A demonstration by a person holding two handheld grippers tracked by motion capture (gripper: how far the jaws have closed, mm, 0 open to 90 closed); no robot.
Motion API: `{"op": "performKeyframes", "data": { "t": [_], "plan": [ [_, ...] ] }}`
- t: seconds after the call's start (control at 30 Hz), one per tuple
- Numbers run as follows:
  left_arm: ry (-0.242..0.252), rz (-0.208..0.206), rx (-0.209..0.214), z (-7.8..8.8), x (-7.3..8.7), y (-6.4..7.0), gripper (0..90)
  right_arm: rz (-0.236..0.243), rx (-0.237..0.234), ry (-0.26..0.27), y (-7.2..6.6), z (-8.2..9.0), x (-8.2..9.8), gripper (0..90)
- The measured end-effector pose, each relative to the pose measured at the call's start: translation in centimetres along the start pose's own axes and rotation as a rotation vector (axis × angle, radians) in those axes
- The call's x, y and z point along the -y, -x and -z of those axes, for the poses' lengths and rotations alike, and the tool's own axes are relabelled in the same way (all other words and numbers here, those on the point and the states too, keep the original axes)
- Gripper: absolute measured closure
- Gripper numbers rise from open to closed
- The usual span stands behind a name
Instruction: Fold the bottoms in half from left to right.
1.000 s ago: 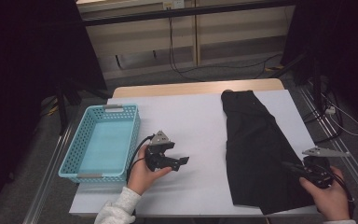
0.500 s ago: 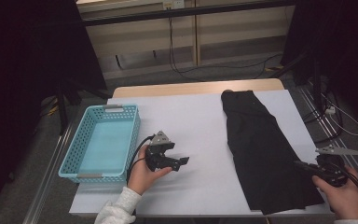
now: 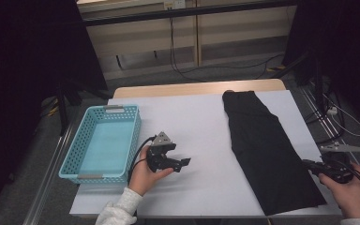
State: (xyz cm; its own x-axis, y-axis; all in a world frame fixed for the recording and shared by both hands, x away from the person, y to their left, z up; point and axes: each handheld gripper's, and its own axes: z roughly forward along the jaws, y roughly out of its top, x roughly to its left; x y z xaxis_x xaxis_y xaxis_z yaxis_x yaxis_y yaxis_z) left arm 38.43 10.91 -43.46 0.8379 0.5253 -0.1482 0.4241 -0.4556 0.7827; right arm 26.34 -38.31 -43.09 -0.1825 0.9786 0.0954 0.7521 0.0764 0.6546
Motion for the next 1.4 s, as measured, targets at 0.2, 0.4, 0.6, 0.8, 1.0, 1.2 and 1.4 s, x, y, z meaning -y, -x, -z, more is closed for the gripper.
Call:
{"op": "performKeyframes", "data": {
  "t": [0.2,0.4,0.6,0.8,1.0,1.2,1.4],
  "plan": [
    [-0.004,-0.001,0.002,-0.1,0.0,0.0,16.0,0.007,0.013,0.002,0.3,-0.2,0.1,88.7],
    [-0.007,0.0,0.0,-0.1,0.1,0.0,16.0,0.004,0.026,0.01,0.5,-0.2,0.4,85.8],
    [0.0,0.001,0.0,0.0,0.0,0.0,16.0,0.02,0.014,-0.014,-0.2,-0.4,0.7,83.5],
    [-0.002,-0.002,-0.001,0.1,0.0,0.0,16.0,0.034,0.037,-0.037,-0.8,-0.6,1.0,83.8],
    [-0.006,-0.007,0.003,0.0,-0.1,0.2,16.0,0.022,0.015,-0.032,-0.8,-0.8,0.9,89.9],
    [0.0,-0.004,0.005,0.0,-0.2,0.3,16.0,0.017,0.012,-0.008,-0.1,-0.1,0.6,90.0],
    [0.003,-0.001,0.002,0.2,-0.2,0.1,16.0,0.035,0.068,-0.012,0.3,-0.1,0.6,90.0]
  ]
}}
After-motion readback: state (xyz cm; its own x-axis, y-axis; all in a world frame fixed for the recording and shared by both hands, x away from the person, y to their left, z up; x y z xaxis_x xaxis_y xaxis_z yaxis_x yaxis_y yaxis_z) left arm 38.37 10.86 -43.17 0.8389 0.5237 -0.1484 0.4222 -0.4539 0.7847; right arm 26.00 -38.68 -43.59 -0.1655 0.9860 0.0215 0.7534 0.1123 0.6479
